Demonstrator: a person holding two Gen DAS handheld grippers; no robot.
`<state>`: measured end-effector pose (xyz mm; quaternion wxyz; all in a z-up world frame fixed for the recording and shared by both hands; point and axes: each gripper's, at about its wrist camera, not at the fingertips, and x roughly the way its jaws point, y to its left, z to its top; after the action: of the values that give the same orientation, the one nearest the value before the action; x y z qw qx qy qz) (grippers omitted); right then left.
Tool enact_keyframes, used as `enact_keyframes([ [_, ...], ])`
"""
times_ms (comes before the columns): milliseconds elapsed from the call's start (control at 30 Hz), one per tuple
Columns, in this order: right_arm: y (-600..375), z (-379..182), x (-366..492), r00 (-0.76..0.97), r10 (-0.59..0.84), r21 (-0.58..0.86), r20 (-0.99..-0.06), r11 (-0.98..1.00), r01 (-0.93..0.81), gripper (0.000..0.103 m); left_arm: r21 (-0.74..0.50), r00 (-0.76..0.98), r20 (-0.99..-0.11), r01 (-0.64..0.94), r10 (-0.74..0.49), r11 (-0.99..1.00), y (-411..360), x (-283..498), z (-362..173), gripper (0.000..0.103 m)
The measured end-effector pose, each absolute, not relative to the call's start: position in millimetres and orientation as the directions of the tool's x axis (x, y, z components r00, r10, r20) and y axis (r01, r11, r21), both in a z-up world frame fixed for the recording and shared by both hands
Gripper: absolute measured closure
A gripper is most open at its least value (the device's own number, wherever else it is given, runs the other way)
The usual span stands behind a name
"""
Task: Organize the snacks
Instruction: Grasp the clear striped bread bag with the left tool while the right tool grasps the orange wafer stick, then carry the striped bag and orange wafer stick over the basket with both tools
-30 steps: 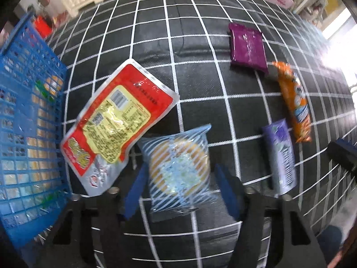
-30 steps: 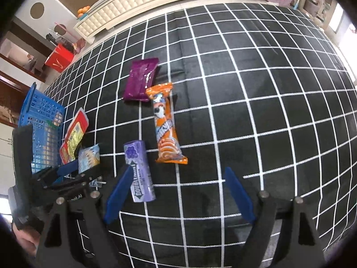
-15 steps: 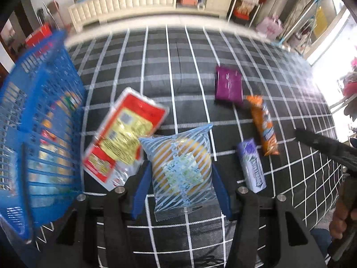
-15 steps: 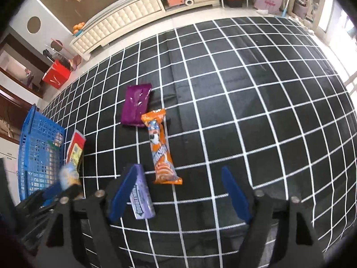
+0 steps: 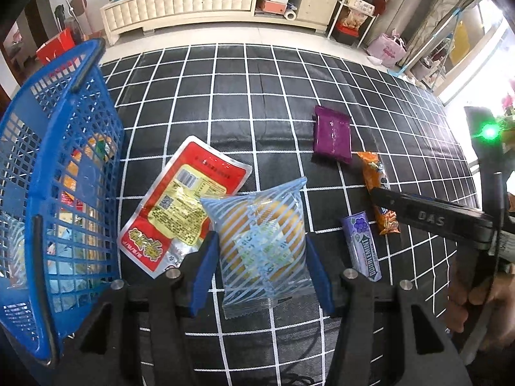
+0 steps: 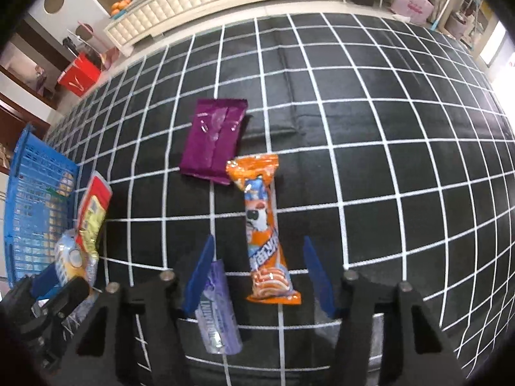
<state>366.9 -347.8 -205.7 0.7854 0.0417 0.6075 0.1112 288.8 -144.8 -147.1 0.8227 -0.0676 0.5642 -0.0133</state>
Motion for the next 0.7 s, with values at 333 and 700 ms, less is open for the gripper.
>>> enact_keyframes([
  [333,-347,-209,355,0.26,0.211,0.182,-0.942,0.975,-0.131,0.083,-0.146,0.387,-0.914,-0.027,-0.124,0.989,-143,282,-140,0.052],
  [700,-327,-142,307,0.354,0.24,0.182,-0.904,0.965,-0.189,0.085,-0.173,0.428,-0.89,0.0,-0.157,0.985,-135,254,-109,0.052],
])
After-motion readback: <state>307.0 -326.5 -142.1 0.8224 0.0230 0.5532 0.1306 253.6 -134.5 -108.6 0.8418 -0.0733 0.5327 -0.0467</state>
